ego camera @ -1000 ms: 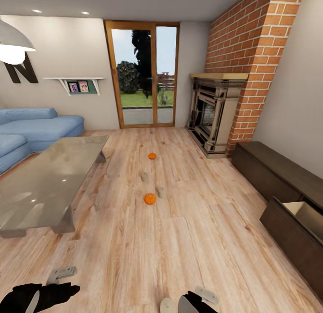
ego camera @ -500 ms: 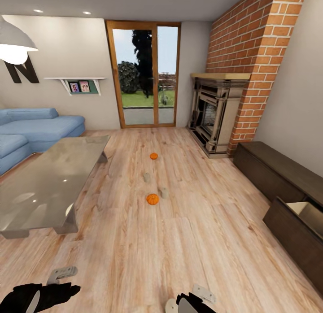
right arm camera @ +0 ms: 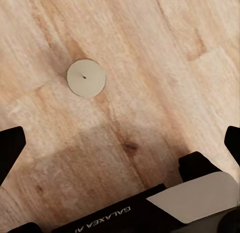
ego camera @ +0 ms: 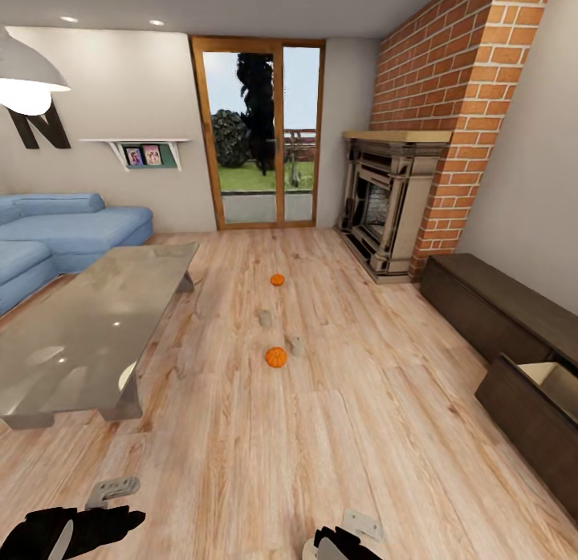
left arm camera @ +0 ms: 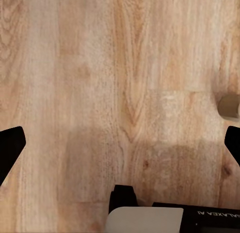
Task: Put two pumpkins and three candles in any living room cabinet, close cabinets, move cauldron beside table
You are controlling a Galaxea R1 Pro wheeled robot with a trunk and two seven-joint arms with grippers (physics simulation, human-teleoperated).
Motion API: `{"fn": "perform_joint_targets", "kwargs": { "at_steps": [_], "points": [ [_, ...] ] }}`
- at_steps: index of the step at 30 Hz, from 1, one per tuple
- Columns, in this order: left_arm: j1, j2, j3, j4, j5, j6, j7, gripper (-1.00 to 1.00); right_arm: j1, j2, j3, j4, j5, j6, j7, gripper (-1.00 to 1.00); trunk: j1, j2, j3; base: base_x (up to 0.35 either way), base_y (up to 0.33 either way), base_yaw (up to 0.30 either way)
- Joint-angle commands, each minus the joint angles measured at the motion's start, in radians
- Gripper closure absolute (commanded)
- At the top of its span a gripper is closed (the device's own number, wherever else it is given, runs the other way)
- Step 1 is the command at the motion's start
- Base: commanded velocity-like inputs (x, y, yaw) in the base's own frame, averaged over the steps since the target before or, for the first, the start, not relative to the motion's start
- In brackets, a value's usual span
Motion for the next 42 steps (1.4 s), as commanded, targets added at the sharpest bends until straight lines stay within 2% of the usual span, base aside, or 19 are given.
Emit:
{"fn": "perform_joint_targets", "kwargs": {
  "at_steps": [1, 5, 17, 26, 42],
  "points": [
    [0.000, 0.000, 0.002, -0.001, 0.010, 0.007, 0.002, -1.00, -0.001, 0.000, 0.008, 0.000, 0.002, 0.008, -0.006, -1.00, 0.000, -0.001, -0.001, 0.005, 0.006, 0.000],
    [0.000, -0.001, 0.003, -0.001, 0.012, 0.007, 0.002, -1.00, -0.001, 0.000, 0.015, 0.000, 0.002, 0.007, -0.006, -1.00, 0.000, -0.001, -0.001, 0.000, 0.000, 0.000],
    [0.000, -0.002, -0.002, -0.001, 0.012, 0.009, 0.003, -1.00, 0.002, 0.000, 0.016, 0.000, 0.002, -0.020, -0.003, -1.00, 0.046, -0.085, -0.039, 0.000, 0.000, 0.000],
    [0.000, 0.000, 0.002, -0.001, 0.012, 0.016, 0.002, -1.00, 0.008, 0.000, 0.016, 0.000, 0.004, -0.022, 0.055, -1.00, 0.080, -0.148, -0.067, 0.000, 0.000, 0.000],
    [0.000, -0.002, 0.001, -0.001, 0.013, 0.016, 0.001, -1.00, 0.008, 0.000, 0.018, 0.001, 0.004, -0.022, 0.060, -1.00, 0.142, -0.260, -0.117, 0.000, 0.000, 0.000]
  ]
}}
